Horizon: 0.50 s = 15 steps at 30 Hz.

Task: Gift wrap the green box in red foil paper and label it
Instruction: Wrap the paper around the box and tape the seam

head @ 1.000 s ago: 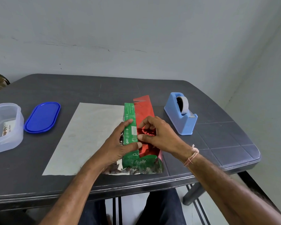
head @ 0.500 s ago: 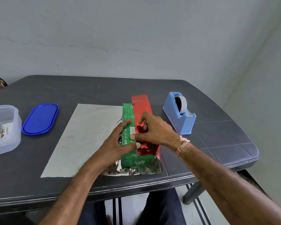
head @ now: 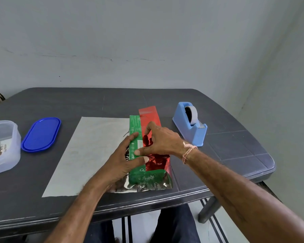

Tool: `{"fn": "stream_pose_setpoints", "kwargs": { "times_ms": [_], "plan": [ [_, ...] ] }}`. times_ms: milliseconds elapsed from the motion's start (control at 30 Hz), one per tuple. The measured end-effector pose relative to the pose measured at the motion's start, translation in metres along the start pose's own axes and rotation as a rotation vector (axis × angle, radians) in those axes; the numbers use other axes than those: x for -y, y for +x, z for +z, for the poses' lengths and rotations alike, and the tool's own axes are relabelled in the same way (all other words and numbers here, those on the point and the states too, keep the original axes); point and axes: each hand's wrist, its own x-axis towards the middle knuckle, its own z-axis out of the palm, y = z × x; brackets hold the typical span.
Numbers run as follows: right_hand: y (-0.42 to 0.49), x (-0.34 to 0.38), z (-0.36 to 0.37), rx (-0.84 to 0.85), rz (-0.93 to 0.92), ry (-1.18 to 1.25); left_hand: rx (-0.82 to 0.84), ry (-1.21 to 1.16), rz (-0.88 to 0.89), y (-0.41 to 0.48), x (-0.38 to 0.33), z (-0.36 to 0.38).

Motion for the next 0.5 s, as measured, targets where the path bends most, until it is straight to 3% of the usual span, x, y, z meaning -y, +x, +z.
{"fn": "stream_pose_setpoints", "kwargs": {
  "times_ms": [100,167,233,300,500],
  "plan": [
    [-0.001,0.0,-0.003,0.02,-0.014,0.068,-0.006,0.014,-0.002,-0.001,-0.002,-0.001],
    [-0.006,-0.009,-0.006,0.005,0.01,0.36,0.008,0.016,-0.007,-0.001,-0.003,-0.001],
    [-0.01,-0.022,0.0,-0.128,0.068,0.586,0.017,0.027,-0.011,-0.001,-0.002,-0.004],
    [-0.011,-0.032,0.013,-0.237,0.126,0.523,0.018,0.049,-0.013,-0.002,-0.001,-0.004],
    [-0.004,-0.021,0.015,-0.069,0.239,0.79,0.029,0.057,-0.022,-0.005,-0.008,-0.008]
  ]
}}
